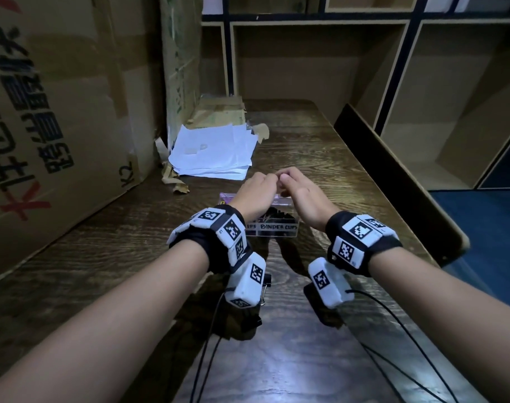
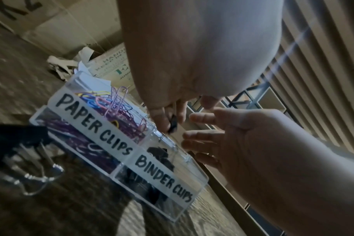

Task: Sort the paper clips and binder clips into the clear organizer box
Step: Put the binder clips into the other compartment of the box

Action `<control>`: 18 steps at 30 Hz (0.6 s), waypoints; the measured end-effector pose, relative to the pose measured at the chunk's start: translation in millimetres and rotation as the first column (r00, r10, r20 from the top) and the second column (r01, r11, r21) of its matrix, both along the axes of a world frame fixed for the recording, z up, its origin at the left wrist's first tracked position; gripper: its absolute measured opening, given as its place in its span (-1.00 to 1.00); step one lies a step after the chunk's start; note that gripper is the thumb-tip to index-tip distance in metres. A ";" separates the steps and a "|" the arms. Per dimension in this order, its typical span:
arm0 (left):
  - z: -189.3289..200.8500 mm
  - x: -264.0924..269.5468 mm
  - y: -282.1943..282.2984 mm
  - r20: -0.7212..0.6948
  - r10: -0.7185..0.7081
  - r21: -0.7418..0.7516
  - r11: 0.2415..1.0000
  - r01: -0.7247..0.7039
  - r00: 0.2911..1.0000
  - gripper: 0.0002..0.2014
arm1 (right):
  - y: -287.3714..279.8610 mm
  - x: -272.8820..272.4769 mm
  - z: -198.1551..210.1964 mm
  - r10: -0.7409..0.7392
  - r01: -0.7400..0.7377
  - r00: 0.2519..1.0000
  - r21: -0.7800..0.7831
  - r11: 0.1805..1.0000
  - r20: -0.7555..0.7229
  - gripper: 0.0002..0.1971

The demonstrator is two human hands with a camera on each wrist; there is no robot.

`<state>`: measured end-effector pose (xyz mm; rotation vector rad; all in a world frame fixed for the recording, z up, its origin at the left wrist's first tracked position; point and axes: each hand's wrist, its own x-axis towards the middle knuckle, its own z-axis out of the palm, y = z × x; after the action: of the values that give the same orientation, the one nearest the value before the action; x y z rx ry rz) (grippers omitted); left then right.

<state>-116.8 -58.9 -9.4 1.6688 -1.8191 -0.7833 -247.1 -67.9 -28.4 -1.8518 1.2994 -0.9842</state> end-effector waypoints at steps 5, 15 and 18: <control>-1.5 8.8 6.7 -0.005 0.055 -0.117 0.992 -0.055 0.998 -0.68 | 10.7 -5.1 1.1 -0.138 0.119 0.986 -0.180 0.976 -0.097 -0.84; 6.1 82.5 54.8 0.387 0.026 0.113 0.991 -0.076 0.922 -0.86 | 55.6 6.5 -5.9 0.318 -0.287 0.773 0.144 0.947 -0.549 -0.67; -11.2 92.0 60.7 0.511 0.044 0.095 0.990 -0.108 0.859 -0.82 | 65.6 17.7 -8.2 0.388 -0.323 0.694 0.219 0.921 -0.607 -0.53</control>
<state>-24.7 1.8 -20.6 2.1693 -2.0597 -0.4451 -229.4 -2.3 -36.6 -2.3502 1.2311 -0.0482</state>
